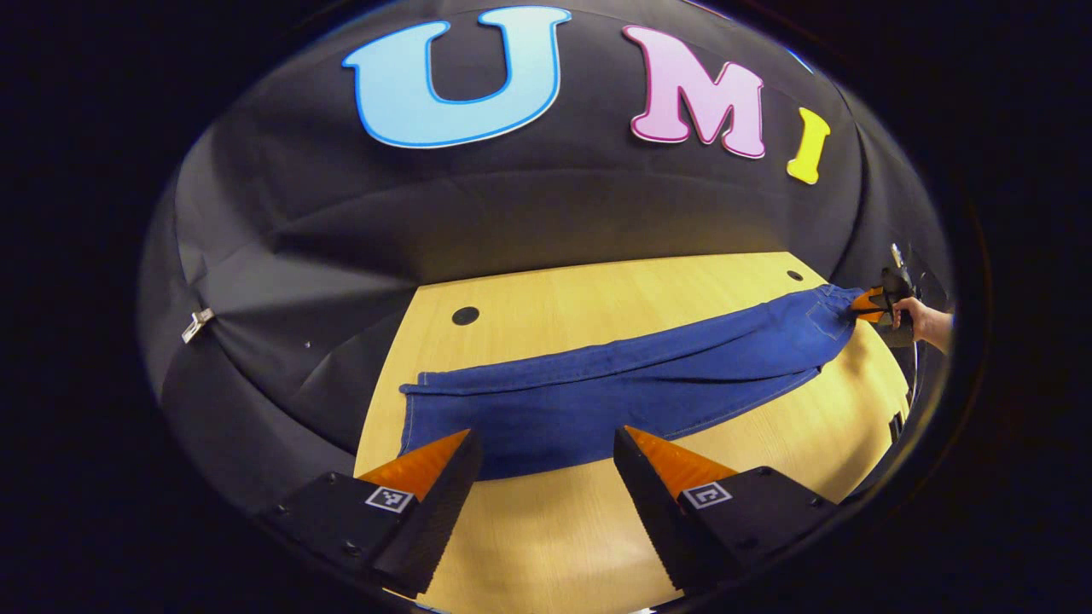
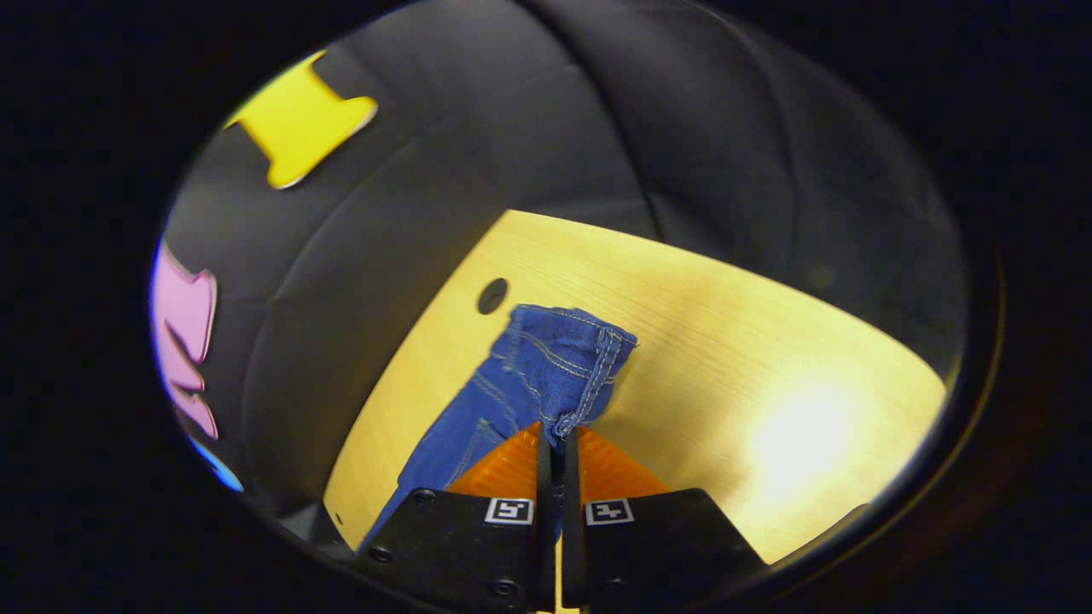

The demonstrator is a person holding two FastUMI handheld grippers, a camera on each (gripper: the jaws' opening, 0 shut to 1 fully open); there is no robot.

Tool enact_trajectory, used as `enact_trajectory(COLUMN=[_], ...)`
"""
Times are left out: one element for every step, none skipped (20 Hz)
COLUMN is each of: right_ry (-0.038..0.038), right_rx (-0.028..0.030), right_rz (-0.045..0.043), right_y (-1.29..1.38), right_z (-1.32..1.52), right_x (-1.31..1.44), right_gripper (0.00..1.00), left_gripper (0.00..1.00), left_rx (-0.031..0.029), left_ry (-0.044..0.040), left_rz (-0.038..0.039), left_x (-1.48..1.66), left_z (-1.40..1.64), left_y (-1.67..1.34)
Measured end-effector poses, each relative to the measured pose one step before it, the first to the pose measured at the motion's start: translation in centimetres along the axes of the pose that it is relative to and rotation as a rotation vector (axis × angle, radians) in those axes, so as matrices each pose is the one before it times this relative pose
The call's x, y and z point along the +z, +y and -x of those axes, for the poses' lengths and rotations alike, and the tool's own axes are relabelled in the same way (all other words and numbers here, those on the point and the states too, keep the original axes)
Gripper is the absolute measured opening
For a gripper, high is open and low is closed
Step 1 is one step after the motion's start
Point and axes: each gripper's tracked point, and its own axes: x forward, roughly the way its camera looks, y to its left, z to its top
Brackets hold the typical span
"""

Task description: Grasp the waist and the cuffs of the jeans and fold them to make the two legs overlap; first hold the waist and fold one-third of the jeans toward the cuffs, then hold the cuffs and fold the remaining one-third in the same direction to finish folding.

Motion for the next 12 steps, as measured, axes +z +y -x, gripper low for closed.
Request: enact_trajectory(right_ry=[-0.02530, -0.02011, -0.01820, -0.02560, -0.03202, -0.01309, -0.00009, 0.00169, 0.02044, 0.01042, 0.02129, 0.04484], right_rx=[0.03257, 0.03084, 0.03586, 0.04117, 0.02460, 0.03551, 0.04412, 0.04460, 0.04704, 0.04922, 0.05102, 0.04529], right_rz=[0.06267, 0.04235, 0.02786, 0.03030, 0.04148, 0.04531, 0.03240, 0.02459, 0.02905, 0.03838, 0.04278, 0.03136], right_y=[1.471, 1.674, 1.925, 2.580, 2.633, 2.957, 3.911, 3.547, 3.391, 3.227, 3.342, 2.994], right_z=[0.650, 0.671, 1.277, 0.945, 0.886, 1.039, -0.018, 0.146, 0.325, 0.219, 0.435, -0.408], right_x=[-0.088, -0.173, -0.052, -0.155, -0.379, -0.765, -1.221, -1.441, -1.695, -1.858, -2.179, -2.704], right_gripper=[0.07, 0.07, 0.08, 0.07, 0.07, 0.07, 0.07, 0.07, 0.07, 0.07, 0.07, 0.07], left_gripper=[0.98, 0.99, 0.99, 0.98, 0.98, 0.99, 0.99, 0.98, 0.98, 0.98, 0.99, 0.99], left_rx=[0.00273, -0.00377, -0.01637, -0.01540, -0.00609, -0.00787, -0.01174, -0.01106, -0.00951, 0.00049, 0.00309, -0.00014], left_ry=[-0.00572, -0.00421, -0.00149, -0.00209, 0.00201, 0.00157, -0.00927, -0.00739, 0.00310, 0.00457, 0.00276, 0.00284], left_rz=[0.01114, 0.00992, 0.00505, -0.00781, -0.01298, -0.00930, -0.00446, 0.00161, 0.00496, 0.00334, 0.00366, 0.01231], left_x=[-0.214, -0.230, -0.126, -0.267, -0.212, -0.253, -0.023, -0.180, -0.518, -0.743, -0.609, -0.622], left_z=[0.150, 0.208, 0.092, 0.083, 0.199, 0.263, 0.508, 0.404, 0.375, 0.437, 0.230, 0.308], left_y=[0.418, 0.241, 0.097, 0.142, 0.555, 0.600, 0.492, 0.562, 0.586, 0.866, 0.867, 0.654])
